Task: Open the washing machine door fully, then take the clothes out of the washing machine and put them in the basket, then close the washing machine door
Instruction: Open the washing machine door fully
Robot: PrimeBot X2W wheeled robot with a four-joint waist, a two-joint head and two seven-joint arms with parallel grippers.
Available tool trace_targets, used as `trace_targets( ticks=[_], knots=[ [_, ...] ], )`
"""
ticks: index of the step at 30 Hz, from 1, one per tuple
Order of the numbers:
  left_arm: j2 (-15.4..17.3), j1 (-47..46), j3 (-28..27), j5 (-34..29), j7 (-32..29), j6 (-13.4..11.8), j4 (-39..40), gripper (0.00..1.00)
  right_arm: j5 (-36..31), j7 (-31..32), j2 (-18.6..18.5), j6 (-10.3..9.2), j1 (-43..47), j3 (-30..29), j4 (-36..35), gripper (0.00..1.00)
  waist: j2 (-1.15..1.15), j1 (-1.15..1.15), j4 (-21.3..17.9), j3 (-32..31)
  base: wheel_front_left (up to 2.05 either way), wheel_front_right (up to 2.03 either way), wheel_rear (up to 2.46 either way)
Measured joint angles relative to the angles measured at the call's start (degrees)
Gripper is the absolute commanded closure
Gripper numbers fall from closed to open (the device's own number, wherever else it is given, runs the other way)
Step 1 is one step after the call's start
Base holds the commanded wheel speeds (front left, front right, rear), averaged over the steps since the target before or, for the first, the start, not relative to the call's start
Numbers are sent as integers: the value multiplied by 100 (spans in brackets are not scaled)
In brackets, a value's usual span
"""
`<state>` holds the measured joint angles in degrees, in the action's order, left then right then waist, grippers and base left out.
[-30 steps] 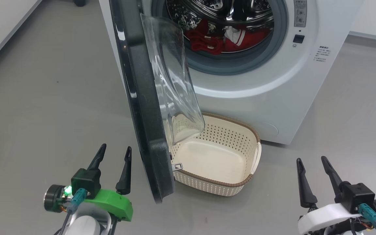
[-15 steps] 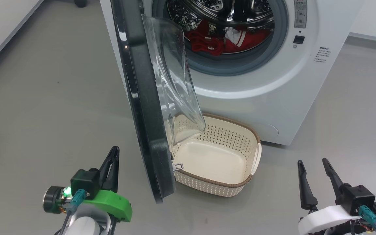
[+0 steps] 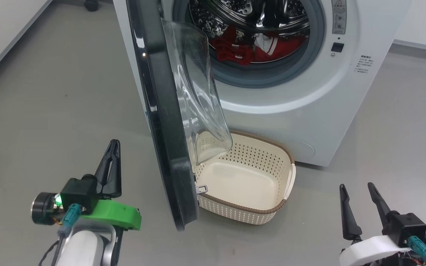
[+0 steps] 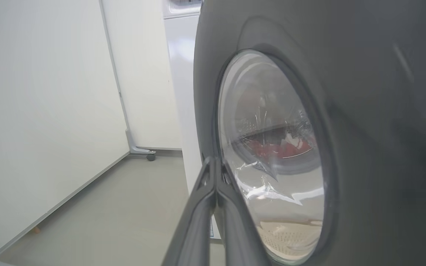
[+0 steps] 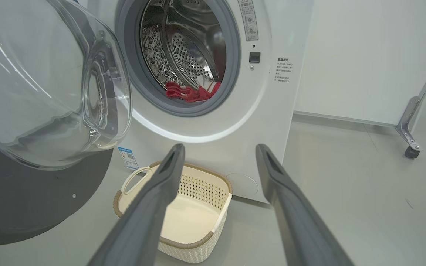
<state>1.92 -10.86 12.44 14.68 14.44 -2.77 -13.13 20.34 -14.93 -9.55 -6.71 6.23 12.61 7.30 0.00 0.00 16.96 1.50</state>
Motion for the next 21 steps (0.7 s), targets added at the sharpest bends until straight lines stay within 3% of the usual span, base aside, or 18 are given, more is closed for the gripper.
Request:
trace_targets(
  ticks=[13, 21],
  knots=[
    [0, -575, 71, -412, 29, -43, 1602, 100, -58, 0, 21, 1, 23, -69, -29, 0, 0, 0, 56, 26, 0, 0, 0],
    [3, -769, 750, -382, 34, 290, 2668, 100, -82, 0, 52, 9, 23, -83, -27, 0, 0, 0, 64, 20, 0, 0, 0]
  ],
)
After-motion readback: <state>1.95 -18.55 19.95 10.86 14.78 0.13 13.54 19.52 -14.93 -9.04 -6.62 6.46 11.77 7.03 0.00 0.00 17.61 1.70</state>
